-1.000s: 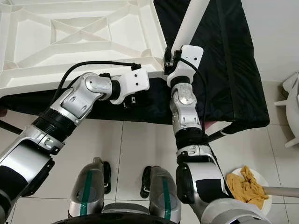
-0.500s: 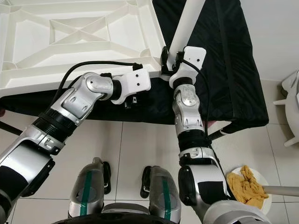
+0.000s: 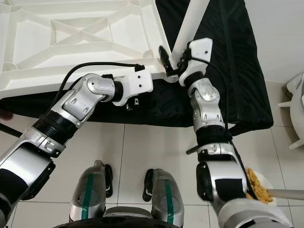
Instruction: Building children table
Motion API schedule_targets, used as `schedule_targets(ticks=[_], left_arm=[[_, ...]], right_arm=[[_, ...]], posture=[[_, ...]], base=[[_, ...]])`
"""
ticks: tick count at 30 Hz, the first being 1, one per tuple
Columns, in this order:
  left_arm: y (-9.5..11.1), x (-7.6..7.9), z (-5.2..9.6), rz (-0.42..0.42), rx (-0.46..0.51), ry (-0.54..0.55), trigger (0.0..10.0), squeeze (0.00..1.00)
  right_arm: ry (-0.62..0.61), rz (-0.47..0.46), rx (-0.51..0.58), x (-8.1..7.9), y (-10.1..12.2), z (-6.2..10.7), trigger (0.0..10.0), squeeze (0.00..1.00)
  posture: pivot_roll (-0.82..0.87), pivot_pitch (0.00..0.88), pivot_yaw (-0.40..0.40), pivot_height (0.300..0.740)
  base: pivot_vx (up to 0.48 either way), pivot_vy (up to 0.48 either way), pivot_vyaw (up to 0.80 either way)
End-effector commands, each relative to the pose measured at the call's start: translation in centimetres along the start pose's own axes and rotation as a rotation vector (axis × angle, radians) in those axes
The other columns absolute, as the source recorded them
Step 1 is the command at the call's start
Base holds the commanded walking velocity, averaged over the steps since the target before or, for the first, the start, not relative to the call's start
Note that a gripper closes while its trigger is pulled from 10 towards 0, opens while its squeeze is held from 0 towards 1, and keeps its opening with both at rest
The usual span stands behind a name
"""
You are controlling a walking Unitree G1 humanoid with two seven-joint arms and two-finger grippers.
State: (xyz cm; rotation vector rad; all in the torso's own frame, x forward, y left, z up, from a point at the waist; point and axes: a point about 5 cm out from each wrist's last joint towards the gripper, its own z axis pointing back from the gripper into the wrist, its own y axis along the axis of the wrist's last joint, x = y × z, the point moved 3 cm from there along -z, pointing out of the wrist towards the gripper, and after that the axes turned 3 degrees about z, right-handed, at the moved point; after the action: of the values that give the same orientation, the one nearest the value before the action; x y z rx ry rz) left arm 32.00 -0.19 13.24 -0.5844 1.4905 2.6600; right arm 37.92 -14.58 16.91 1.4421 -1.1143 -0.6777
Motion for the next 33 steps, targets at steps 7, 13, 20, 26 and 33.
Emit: schedule_targets(ticks=[7, 13, 20, 26, 33], left_arm=[[0.0, 0.1, 0.1, -0.004, -0.002, -0.029, 10.0, 0.0], [-0.1, 0.0, 0.2, -0.003, -0.004, -0.026, 10.0, 0.0], [0.0, 0.0, 0.2, -0.005, -0.003, -0.029, 10.0, 0.0], [0.0, 0.0, 0.2, -0.007, -0.002, -0.031, 10.0, 0.0], [0.0, 0.0, 0.2, -0.008, -0.001, -0.033, 10.0, 0.0]], right_arm=[[0.101, 0.033, -0.06, 1.5, -0.4, -0.3, 10.0, 0.0], [0.133, 0.034, -0.071, 1.8, -0.4, -0.4, 10.0, 0.0], [0.162, 0.018, -0.075, 1.7, -0.8, -0.2, 4.9, 0.0], [0.162, 0.01, -0.071, 1.9, -1.0, 0.0, 0.0, 0.0], [0.166, -0.004, -0.061, 2.1, -1.1, 0.2, 0.0, 0.0]], posture=[[0.04, 0.037, -0.063, 0.74], [0.04, 0.038, -0.062, 0.74], [0.04, 0.038, -0.059, 0.74], [0.03, 0.038, -0.057, 0.74], [0.03, 0.04, -0.055, 0.74]], base=[[0.0, 0.0, 0.0], [0.0, 0.0, 0.0], [0.0, 0.0, 0.0], [0.0, 0.0, 0.0], [0.0, 0.0, 0.0]])
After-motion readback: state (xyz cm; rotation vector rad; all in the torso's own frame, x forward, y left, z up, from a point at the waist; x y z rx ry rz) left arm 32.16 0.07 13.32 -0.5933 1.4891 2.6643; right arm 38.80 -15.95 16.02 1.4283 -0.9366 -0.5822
